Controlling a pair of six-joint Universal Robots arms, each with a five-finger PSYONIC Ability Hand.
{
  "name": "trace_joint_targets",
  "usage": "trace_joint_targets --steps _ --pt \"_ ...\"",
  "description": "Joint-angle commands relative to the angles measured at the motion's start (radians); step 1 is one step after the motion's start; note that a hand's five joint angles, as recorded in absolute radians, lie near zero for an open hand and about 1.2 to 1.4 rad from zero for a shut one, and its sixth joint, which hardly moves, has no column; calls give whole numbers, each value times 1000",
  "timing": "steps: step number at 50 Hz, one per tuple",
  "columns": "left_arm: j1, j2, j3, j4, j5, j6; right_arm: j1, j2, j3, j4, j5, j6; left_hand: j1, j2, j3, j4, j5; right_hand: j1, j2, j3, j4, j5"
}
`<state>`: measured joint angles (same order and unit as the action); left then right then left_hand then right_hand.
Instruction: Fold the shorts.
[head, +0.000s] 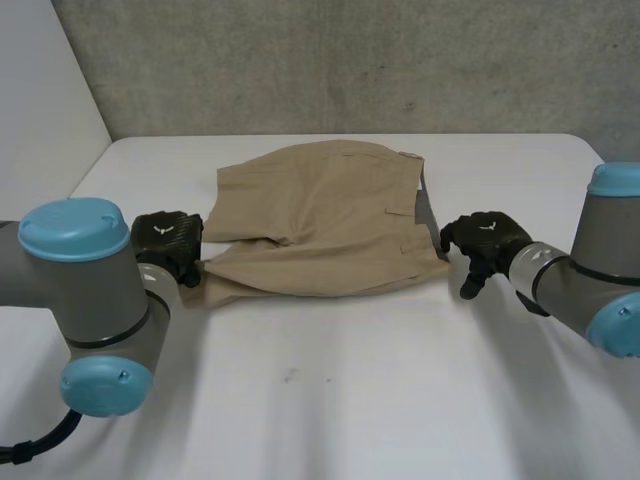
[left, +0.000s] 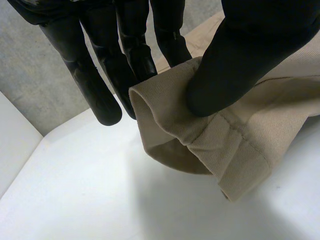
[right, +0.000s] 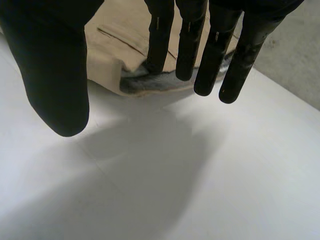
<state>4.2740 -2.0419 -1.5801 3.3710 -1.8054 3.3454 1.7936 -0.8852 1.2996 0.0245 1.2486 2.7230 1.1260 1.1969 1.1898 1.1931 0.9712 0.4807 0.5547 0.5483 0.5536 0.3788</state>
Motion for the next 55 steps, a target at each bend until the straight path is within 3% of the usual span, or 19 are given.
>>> trace_joint_targets --steps 1,15,26,29,32,38,42,50,55 --pt "0 -3 17 1 0 -1 36 -5 32 -44 -24 -2 270 199 206 203 251 209 135 141 136 136" --pt "1 -23 31 1 0 -1 64 -41 101 -172 -23 3 270 199 206 203 251 224 150 156 151 151" --pt "0 -21 29 -4 1 -3 101 63 43 -262 -12 -9 270 199 206 203 251 262 188 194 189 189" --pt "0 -21 29 -5 1 -3 102 98 10 -268 -11 -17 270 199 206 203 251 464 390 396 391 391" --pt "-2 -21 29 -10 1 -3 102 109 -13 -267 -8 -22 270 199 206 203 251 914 840 847 841 841" --pt "-3 -12 15 -27 3 2 102 29 16 -255 -8 -19 270 199 206 203 251 916 842 848 843 843" --pt "-8 14 -6 -102 -2 23 99 -61 69 -212 -8 -23 270 199 206 203 251 916 842 848 843 843" --pt "-16 213 -145 -292 15 32 89 -167 92 122 -11 -83 270 199 206 203 251 916 842 848 843 843" --pt "-17 409 -242 -389 115 34 87 -236 139 354 -11 -225 270 199 206 203 251 916 842 848 843 843"
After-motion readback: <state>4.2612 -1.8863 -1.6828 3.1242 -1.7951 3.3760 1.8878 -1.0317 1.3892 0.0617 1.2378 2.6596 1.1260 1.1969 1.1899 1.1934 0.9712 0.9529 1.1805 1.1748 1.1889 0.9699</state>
